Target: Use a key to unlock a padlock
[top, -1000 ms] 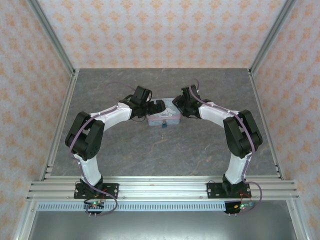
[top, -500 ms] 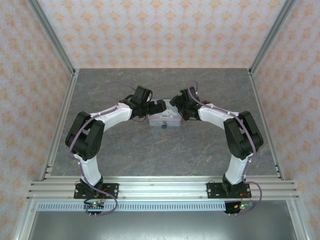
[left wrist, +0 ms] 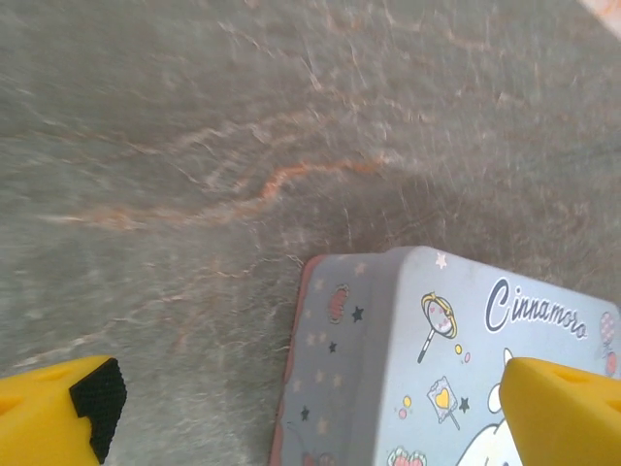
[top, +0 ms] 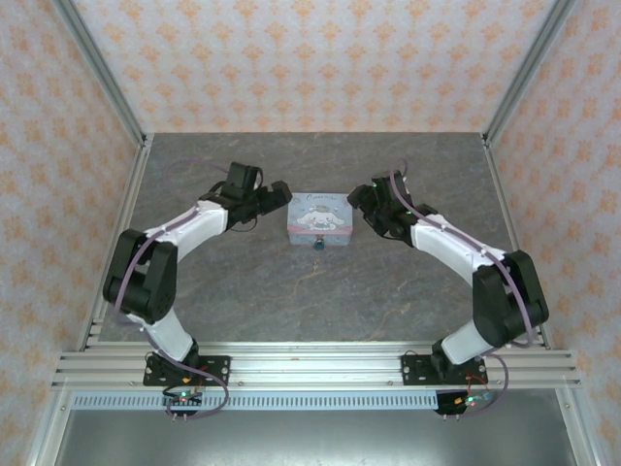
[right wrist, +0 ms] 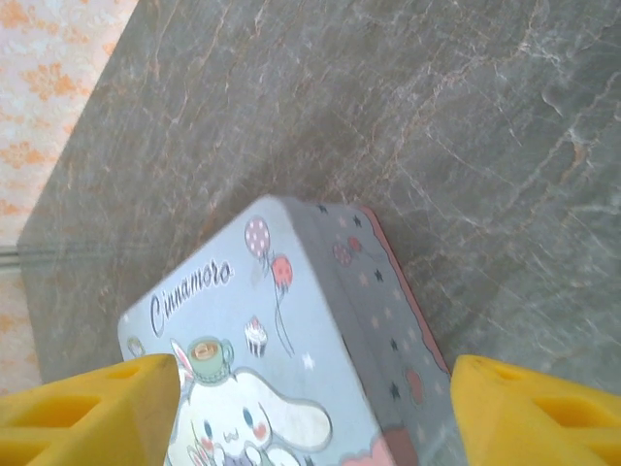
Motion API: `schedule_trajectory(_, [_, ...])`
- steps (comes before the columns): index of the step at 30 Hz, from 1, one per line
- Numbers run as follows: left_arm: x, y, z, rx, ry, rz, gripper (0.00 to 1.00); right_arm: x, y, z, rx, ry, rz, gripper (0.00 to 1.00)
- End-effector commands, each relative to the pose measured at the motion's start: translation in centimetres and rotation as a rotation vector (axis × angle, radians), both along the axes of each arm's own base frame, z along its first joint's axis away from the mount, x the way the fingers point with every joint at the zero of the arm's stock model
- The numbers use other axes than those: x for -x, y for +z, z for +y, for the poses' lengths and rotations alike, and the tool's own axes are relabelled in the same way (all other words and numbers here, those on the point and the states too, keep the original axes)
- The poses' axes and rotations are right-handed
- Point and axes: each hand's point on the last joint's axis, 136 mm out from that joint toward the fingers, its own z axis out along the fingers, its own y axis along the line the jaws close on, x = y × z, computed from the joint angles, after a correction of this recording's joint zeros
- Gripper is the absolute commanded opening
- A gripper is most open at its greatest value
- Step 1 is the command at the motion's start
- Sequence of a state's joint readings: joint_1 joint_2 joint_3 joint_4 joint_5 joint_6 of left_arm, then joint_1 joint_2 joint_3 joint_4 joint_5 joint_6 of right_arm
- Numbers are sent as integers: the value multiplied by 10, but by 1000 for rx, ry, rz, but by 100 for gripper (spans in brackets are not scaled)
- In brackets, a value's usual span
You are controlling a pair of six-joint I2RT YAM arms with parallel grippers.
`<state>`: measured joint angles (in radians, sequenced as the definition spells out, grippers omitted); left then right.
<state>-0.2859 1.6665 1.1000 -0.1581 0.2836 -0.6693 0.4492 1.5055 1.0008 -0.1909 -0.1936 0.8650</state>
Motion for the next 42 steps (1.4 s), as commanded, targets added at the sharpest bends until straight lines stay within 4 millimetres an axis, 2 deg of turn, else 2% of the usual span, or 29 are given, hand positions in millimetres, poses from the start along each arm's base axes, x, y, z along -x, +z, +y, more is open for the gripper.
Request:
schedule_trajectory(1, [10,18,15,-7,66,-44,100,35,-13,8,109,90,61,71])
schedule_trajectory(6, [36,13,30,-21,127,0,100,77,-34,45,212,220,118,69])
schedule_trajectory(12, [49,11,48,-40,177,20,100,99,-63,77,328,281,178,63])
schedule_trajectory(21, [52,6,69,16,223,35,100,99,-84,107,425,302,215,57])
schedule_trajectory(28, [55,3,68,66,241,39,100,94,-93,112,460,298,244,51])
schedule_trajectory(37, [53,6,66,89,246,32,100,91,-107,117,503,313,280,49])
schedule_trajectory(42, [54,6,66,97,246,32,100,90,-115,114,536,310,293,48])
